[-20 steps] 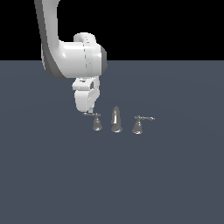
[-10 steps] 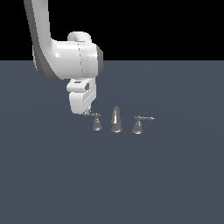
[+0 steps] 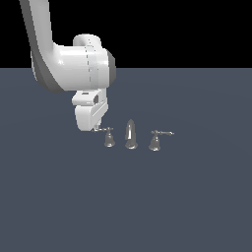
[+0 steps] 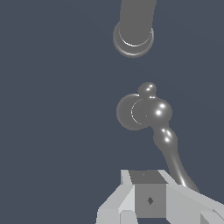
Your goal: Turn on the faucet by rotating a designated handle.
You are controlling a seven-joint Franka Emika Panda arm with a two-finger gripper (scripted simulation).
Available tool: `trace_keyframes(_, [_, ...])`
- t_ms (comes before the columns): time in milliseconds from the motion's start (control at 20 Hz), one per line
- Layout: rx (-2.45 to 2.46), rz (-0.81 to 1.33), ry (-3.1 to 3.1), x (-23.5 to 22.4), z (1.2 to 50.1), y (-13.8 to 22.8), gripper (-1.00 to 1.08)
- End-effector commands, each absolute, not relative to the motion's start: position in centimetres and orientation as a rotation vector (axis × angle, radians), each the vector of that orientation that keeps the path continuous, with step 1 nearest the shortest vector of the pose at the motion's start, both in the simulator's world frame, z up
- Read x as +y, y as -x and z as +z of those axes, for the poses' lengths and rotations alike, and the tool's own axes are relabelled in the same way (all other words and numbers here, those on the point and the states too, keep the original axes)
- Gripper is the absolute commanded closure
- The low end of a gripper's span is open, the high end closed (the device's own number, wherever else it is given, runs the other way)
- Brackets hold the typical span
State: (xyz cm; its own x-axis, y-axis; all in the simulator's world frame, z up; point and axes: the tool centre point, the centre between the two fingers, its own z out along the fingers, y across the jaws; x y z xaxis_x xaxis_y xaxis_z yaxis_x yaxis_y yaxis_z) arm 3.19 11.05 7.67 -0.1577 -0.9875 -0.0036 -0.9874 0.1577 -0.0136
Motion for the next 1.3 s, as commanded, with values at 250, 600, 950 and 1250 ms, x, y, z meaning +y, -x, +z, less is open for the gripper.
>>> trace_keyframes(250, [2.382, -0.003, 2.047, 11.1, 7.7, -0.3, 1.08])
trace_keyframes(600, [2.384, -0.014, 2.024, 10.2, 7.7, 0.1, 1.08])
trace_keyframes(950, [2.381, -0.006, 2.04, 8.7, 7.7, 2.1, 1.08])
trace_keyframes(1250, [2.379, 0.0, 2.051, 7.6, 7.7, 3.6, 1.08])
